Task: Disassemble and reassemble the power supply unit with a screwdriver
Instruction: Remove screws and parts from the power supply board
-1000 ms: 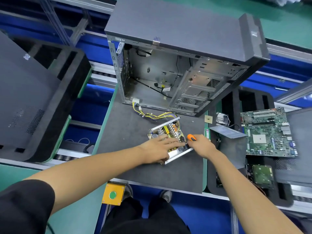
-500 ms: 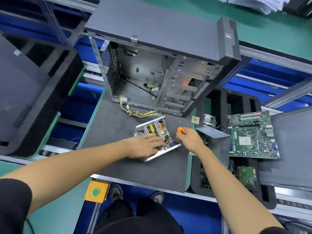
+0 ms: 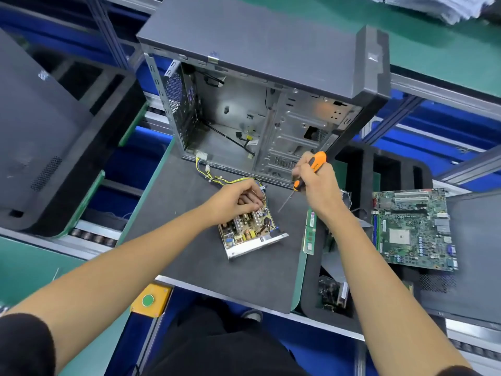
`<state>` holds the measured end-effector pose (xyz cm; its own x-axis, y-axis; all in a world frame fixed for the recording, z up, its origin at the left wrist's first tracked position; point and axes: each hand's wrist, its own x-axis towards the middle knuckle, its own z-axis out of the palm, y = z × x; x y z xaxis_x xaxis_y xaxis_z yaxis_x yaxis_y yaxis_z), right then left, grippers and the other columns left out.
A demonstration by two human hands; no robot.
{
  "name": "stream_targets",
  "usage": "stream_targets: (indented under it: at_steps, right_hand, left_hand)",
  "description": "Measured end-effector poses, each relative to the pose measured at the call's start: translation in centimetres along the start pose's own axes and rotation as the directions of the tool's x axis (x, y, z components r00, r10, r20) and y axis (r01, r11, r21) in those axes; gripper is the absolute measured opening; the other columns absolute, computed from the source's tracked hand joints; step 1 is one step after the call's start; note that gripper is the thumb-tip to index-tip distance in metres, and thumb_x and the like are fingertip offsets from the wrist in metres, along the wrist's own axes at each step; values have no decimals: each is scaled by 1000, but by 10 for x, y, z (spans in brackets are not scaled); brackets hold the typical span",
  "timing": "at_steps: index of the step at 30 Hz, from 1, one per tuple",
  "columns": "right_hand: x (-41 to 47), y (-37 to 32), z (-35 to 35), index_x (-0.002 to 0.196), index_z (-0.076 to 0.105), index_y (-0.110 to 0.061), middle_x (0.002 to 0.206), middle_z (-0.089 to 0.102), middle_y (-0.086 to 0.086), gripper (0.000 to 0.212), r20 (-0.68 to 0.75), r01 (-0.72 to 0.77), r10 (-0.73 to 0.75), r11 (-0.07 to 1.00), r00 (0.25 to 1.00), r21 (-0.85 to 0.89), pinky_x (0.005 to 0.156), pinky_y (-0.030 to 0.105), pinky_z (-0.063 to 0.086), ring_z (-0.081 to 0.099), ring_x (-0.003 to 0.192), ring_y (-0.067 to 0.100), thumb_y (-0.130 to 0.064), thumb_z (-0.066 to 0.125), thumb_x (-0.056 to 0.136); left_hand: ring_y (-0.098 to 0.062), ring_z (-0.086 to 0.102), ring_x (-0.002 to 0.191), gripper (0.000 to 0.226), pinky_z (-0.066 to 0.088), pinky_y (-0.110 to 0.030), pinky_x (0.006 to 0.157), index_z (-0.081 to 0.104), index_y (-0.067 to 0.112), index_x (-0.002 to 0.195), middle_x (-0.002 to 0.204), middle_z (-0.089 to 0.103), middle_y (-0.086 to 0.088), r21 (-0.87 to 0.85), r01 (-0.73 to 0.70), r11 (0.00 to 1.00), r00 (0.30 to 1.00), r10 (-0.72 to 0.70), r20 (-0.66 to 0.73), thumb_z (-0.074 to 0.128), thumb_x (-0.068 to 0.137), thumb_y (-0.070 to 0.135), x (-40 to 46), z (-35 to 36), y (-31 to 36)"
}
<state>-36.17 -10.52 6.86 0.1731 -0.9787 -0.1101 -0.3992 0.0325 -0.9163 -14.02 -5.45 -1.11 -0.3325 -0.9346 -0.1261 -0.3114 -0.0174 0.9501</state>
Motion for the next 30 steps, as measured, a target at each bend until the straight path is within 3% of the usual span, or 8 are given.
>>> stream_targets:
  at_steps: [2, 4, 8, 14, 19, 22, 25, 30]
  right_hand:
    - [3, 0, 6, 66, 46, -18, 54, 48, -9, 23, -28, -8, 11, 994, 1000, 108, 43, 26, 32, 41, 41, 16, -20, 55, 87]
    - [4, 0, 9, 69, 43, -9, 52, 46, 3, 25, -63, -2, 11, 990, 998, 138, 39, 26, 33, 43, 36, 24, -22, 58, 85]
    - [4, 3, 18, 64, 46, -20, 53, 53, 5, 24, -81, 25, -14, 990, 997, 140, 41, 36, 41, 51, 39, 28, -19, 59, 84]
    - [3, 14, 30, 65, 45, -18, 53, 52, 15, 18, -79, 11, -4, 997, 997, 83, 45, 30, 40, 50, 40, 29, -15, 55, 81]
    - [2, 13, 32, 64, 46, -19, 54, 52, 15, 18, -97, 6, 0, 998, 995, 65, 46, 49, 45, 46, 37, 28, -17, 55, 80]
    - [2, 13, 31, 65, 46, -18, 53, 49, 20, 19, -115, 0, 7, 998, 993, 60, 49, 44, 47, 46, 38, 30, -15, 54, 81]
    - [2, 12, 32, 65, 46, -18, 53, 53, 12, 16, -107, -5, 9, 999, 994, 45, 46, 34, 43, 48, 38, 30, -17, 53, 79]
    - [2, 12, 34, 66, 46, -19, 54, 56, 10, 14, -84, -3, 7, 999, 996, 42, 46, 31, 42, 51, 39, 27, -20, 53, 79]
  left_hand:
    - [-9, 70, 76, 30, 52, -20, 72, 62, 22, 102, 93, 75, -1, -72, 28, 997, 999, -29, -13, 80, 86, 4, 3, -1, -1]
    - [-8, 70, 73, 33, 53, -20, 71, 63, 22, 101, 90, 74, -1, -93, 34, 995, 999, -33, 9, 84, 81, 5, 4, -1, -2]
    - [-13, 70, 72, 45, 56, -22, 72, 60, 24, 103, 86, 73, -3, -96, 20, 995, 998, -15, 55, 91, 74, 10, 8, -4, -5]
    - [-13, 71, 73, 40, 58, -24, 75, 61, 25, 100, 87, 72, -1, -105, 3, 995, 999, 2, 51, 90, 76, 12, 12, -8, -11]
    - [-10, 72, 77, 35, 55, -18, 74, 61, 28, 99, 91, 73, 4, -103, -9, 995, 999, 14, 44, 86, 80, 11, 12, -10, -11]
    - [-9, 72, 80, 34, 55, -18, 75, 62, 32, 97, 92, 73, 8, -99, -14, 995, 999, 19, 43, 85, 82, 13, 12, -11, -10]
    - [-8, 72, 83, 34, 56, -20, 75, 62, 37, 94, 92, 72, 7, -89, -17, 996, 999, 21, 43, 85, 82, 14, 13, -9, -9]
    - [-11, 72, 88, 30, 57, -24, 77, 63, 30, 96, 92, 73, 4, -114, -26, 993, 999, 31, 40, 84, 83, 13, 12, -8, -11]
